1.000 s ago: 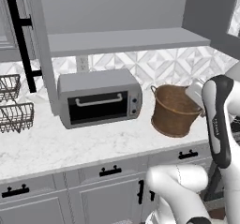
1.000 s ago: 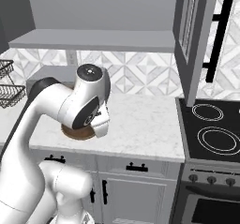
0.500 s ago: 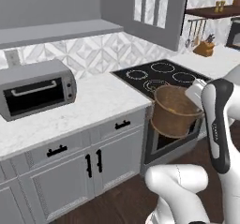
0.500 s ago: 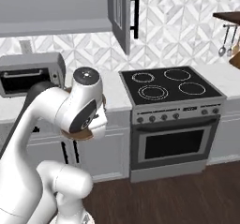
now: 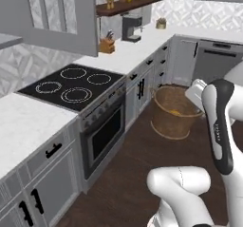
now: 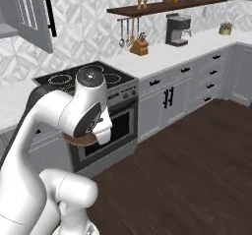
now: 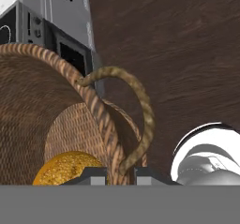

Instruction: Open the cabinet, pick up the bread from the cabinet and place it in the basket. Then move the basket to the dining counter.

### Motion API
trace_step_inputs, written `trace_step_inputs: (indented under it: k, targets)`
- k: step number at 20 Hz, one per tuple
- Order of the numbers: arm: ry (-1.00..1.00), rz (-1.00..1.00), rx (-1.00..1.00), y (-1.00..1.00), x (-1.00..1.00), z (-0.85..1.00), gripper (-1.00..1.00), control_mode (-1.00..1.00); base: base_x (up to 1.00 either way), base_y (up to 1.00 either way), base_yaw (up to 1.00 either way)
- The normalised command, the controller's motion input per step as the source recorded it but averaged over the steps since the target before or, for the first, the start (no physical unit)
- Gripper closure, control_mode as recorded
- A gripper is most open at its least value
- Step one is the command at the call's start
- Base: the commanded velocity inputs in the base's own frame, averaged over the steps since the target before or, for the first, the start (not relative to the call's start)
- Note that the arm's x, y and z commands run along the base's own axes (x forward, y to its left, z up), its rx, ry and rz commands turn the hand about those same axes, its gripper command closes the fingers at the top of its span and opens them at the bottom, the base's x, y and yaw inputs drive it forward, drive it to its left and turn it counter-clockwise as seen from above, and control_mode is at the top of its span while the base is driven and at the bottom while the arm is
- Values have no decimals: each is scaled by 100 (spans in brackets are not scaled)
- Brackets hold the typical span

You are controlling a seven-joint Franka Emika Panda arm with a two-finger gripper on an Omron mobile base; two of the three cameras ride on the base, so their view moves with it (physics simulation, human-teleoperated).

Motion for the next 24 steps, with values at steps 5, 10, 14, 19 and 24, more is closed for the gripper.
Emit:
trace_step_inputs:
  k: [5, 10, 14, 19, 24]
  targets:
    - [0, 0, 0, 0, 0, 0, 100, 100, 2, -39, -78]
    - [0, 0, 0, 0, 0, 0, 100, 100, 18, -43, -68]
    - [0, 0, 0, 0, 0, 0, 100, 100, 30, -37, -63]
    - [0, 0, 0, 0, 0, 0, 100, 100, 41, -39, -60]
    - [0, 0, 0, 0, 0, 0, 100, 100, 83, -30, -43]
